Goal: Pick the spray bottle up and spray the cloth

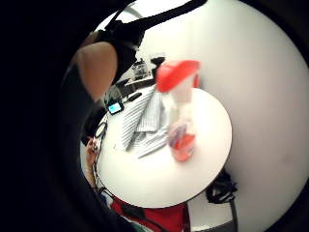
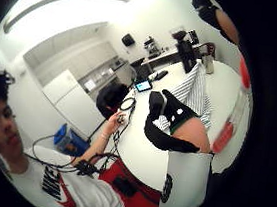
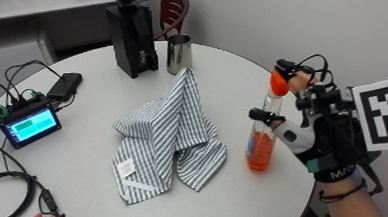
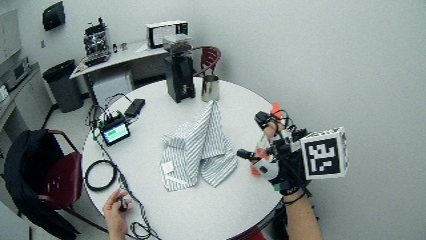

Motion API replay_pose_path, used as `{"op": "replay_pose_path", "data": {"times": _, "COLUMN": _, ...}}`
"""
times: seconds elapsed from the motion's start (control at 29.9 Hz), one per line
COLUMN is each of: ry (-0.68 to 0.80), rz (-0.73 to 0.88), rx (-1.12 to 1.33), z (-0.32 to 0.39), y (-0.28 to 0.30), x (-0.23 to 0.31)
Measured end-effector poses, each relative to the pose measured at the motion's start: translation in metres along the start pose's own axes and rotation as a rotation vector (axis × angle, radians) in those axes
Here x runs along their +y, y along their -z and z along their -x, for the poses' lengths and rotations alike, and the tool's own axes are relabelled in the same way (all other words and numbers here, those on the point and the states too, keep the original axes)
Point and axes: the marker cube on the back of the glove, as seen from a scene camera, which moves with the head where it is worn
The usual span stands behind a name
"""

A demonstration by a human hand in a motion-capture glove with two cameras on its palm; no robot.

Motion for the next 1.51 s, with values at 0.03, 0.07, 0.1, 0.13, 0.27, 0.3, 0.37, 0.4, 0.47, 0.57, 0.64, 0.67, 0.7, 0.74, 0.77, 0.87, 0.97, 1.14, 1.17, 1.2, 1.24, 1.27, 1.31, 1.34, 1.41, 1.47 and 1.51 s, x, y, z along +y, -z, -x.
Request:
{"op": "replay_pose_path", "data": {"times": 0.03, "ry": -0.031, "rz": -0.023, "rx": -0.017, "z": -0.008, "y": 0.005, "x": -0.002}}
{"op": "replay_pose_path", "data": {"times": 0.07, "ry": -0.063, "rz": -0.039, "rx": -0.032, "z": -0.017, "y": 0.008, "x": -0.004}}
{"op": "replay_pose_path", "data": {"times": 0.1, "ry": -0.093, "rz": -0.051, "rx": -0.042, "z": -0.028, "y": 0.011, "x": -0.006}}
{"op": "replay_pose_path", "data": {"times": 0.13, "ry": -0.123, "rz": -0.058, "rx": -0.047, "z": -0.039, "y": 0.013, "x": -0.007}}
{"op": "replay_pose_path", "data": {"times": 0.27, "ry": -0.286, "rz": -0.053, "rx": -0.032, "z": -0.085, "y": 0.011, "x": -0.003}}
{"op": "replay_pose_path", "data": {"times": 0.3, "ry": -0.327, "rz": -0.042, "rx": -0.042, "z": -0.095, "y": 0.006, "x": 0.000}}
{"op": "replay_pose_path", "data": {"times": 0.37, "ry": -0.400, "rz": -0.009, "rx": -0.100, "z": -0.110, "y": -0.009, "x": 0.005}}
{"op": "replay_pose_path", "data": {"times": 0.4, "ry": -0.435, "rz": 0.012, "rx": -0.142, "z": -0.116, "y": -0.019, "x": 0.007}}
{"op": "replay_pose_path", "data": {"times": 0.47, "ry": -0.494, "rz": 0.051, "rx": -0.236, "z": -0.126, "y": -0.039, "x": 0.012}}
{"op": "replay_pose_path", "data": {"times": 0.57, "ry": -0.545, "rz": 0.088, "rx": -0.346, "z": -0.134, "y": -0.063, "x": 0.016}}
{"op": "replay_pose_path", "data": {"times": 0.64, "ry": -0.560, "rz": 0.097, "rx": -0.380, "z": -0.135, "y": -0.074, "x": 0.015}}
{"op": "replay_pose_path", "data": {"times": 0.67, "ry": -0.565, "rz": 0.093, "rx": -0.389, "z": -0.136, "y": -0.078, "x": 0.014}}
{"op": "replay_pose_path", "data": {"times": 0.7, "ry": -0.571, "rz": 0.082, "rx": -0.396, "z": -0.137, "y": -0.081, "x": 0.012}}
{"op": "replay_pose_path", "data": {"times": 0.74, "ry": -0.577, "rz": 0.066, "rx": -0.400, "z": -0.138, "y": -0.082, "x": 0.009}}
{"op": "replay_pose_path", "data": {"times": 0.77, "ry": -0.585, "rz": 0.046, "rx": -0.403, "z": -0.140, "y": -0.081, "x": 0.007}}
{"op": "replay_pose_path", "data": {"times": 0.87, "ry": -0.605, "rz": -0.006, "rx": -0.407, "z": -0.145, "y": -0.077, "x": 0.004}}
{"op": "replay_pose_path", "data": {"times": 0.97, "ry": -0.601, "rz": -0.029, "rx": -0.424, "z": -0.147, "y": -0.073, "x": 0.002}}
{"op": "replay_pose_path", "data": {"times": 1.14, "ry": -0.592, "rz": -0.061, "rx": -0.461, "z": -0.150, "y": -0.069, "x": 0.001}}
{"op": "replay_pose_path", "data": {"times": 1.17, "ry": -0.595, "rz": -0.064, "rx": -0.464, "z": -0.150, "y": -0.069, "x": 0.001}}
{"op": "replay_pose_path", "data": {"times": 1.2, "ry": -0.598, "rz": -0.065, "rx": -0.468, "z": -0.151, "y": -0.068, "x": 0.002}}
{"op": "replay_pose_path", "data": {"times": 1.24, "ry": -0.599, "rz": -0.062, "rx": -0.471, "z": -0.151, "y": -0.068, "x": 0.002}}
{"op": "replay_pose_path", "data": {"times": 1.27, "ry": -0.597, "rz": -0.054, "rx": -0.473, "z": -0.151, "y": -0.067, "x": 0.003}}
{"op": "replay_pose_path", "data": {"times": 1.31, "ry": -0.592, "rz": -0.041, "rx": -0.474, "z": -0.151, "y": -0.067, "x": 0.003}}
{"op": "replay_pose_path", "data": {"times": 1.34, "ry": -0.583, "rz": -0.022, "rx": -0.473, "z": -0.151, "y": -0.066, "x": 0.003}}
{"op": "replay_pose_path", "data": {"times": 1.41, "ry": -0.559, "rz": 0.029, "rx": -0.469, "z": -0.151, "y": -0.063, "x": 0.001}}
{"op": "replay_pose_path", "data": {"times": 1.47, "ry": -0.521, "rz": 0.100, "rx": -0.480, "z": -0.151, "y": -0.056, "x": -0.006}}
{"op": "replay_pose_path", "data": {"times": 1.51, "ry": -0.497, "rz": 0.141, "rx": -0.493, "z": -0.151, "y": -0.051, "x": -0.012}}
